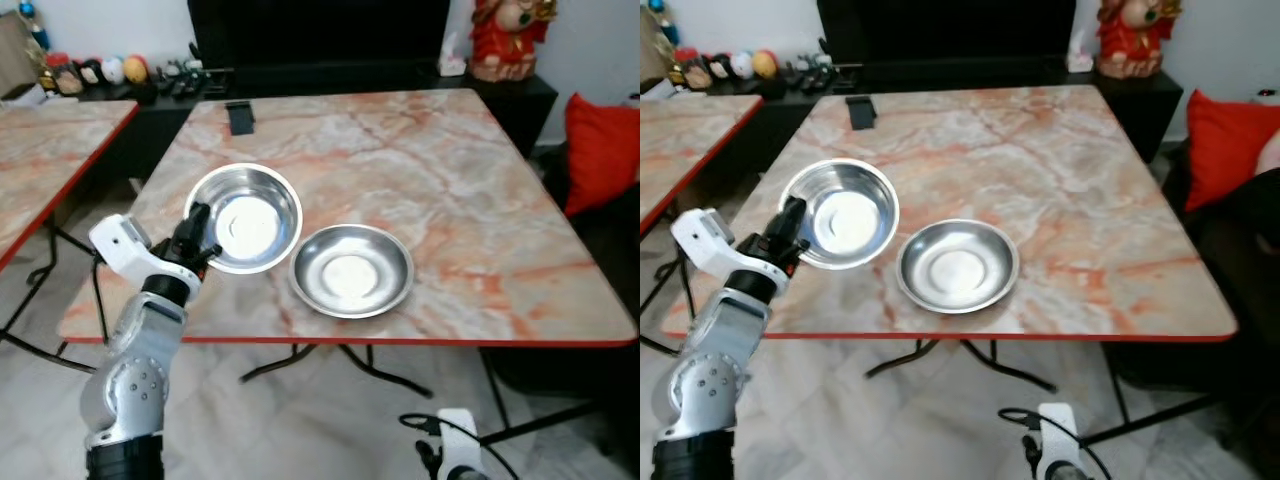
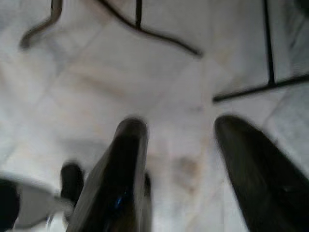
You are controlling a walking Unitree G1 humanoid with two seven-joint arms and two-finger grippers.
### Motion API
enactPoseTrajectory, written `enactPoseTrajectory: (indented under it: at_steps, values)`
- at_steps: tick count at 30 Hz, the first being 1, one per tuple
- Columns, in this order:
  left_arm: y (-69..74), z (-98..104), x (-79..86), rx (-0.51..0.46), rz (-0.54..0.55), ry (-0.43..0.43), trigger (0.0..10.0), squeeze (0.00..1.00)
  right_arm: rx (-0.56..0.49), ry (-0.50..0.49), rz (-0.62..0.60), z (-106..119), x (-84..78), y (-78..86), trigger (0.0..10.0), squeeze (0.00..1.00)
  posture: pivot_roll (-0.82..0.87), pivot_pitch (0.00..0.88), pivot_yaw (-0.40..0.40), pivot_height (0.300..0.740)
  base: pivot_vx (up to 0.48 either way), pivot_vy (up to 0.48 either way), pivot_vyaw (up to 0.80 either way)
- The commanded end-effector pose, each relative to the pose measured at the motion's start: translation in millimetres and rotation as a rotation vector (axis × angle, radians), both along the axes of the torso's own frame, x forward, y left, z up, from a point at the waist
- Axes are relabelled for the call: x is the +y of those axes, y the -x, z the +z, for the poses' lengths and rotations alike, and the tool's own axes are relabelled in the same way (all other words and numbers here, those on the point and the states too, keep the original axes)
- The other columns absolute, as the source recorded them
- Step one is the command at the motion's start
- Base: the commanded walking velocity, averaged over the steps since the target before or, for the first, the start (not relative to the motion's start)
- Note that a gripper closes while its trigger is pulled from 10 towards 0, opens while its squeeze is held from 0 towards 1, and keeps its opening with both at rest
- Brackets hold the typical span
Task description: Setting the table
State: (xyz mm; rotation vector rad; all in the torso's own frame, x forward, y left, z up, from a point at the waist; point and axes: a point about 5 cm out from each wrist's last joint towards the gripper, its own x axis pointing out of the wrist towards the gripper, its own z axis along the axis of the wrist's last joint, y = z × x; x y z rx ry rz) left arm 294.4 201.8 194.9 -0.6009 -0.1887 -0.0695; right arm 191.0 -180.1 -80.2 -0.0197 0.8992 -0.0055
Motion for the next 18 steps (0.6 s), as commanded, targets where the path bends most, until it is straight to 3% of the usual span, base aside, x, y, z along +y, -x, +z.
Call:
enactPoseTrajectory:
  at_steps: [1,2,4,8,18]
  values:
    - [-0.7,0.8,-0.2,0.007,-0.008,-0.047,10.0,0.0,0.004,-0.016,0.004,-0.7,5.6,0.2,10.0,0.0,-0.05,0.0,0.041,0.723,0.0,-0.398,0.0]
    - [-0.7,0.8,-0.2,0.007,-0.008,-0.047,10.0,0.0,0.004,-0.016,0.004,-0.7,5.6,0.2,10.0,0.0,-0.05,0.0,0.041,0.723,0.0,-0.398,0.0]
    - [-2.2,-5.0,5.4,0.056,-0.041,-0.167,10.0,0.0,0.005,-0.015,0.003,-0.7,5.5,0.2,10.0,0.0,-0.04,0.0,0.039,0.723,0.0,-0.189,0.0]
    - [-3.2,-8.8,8.8,0.086,-0.061,-0.215,10.0,0.0,0.005,-0.015,0.003,-0.7,5.4,0.2,10.0,0.0,-0.04,0.0,0.039,0.723,0.0,0.0,0.0]
    - [-3.9,-12.6,22.7,0.114,-0.044,-0.233,10.0,0.0,0.0,-0.02,-0.006,-0.5,5.8,-0.3,10.0,0.0,-0.05,0.0,0.043,0.723,0.0,0.0,0.0]
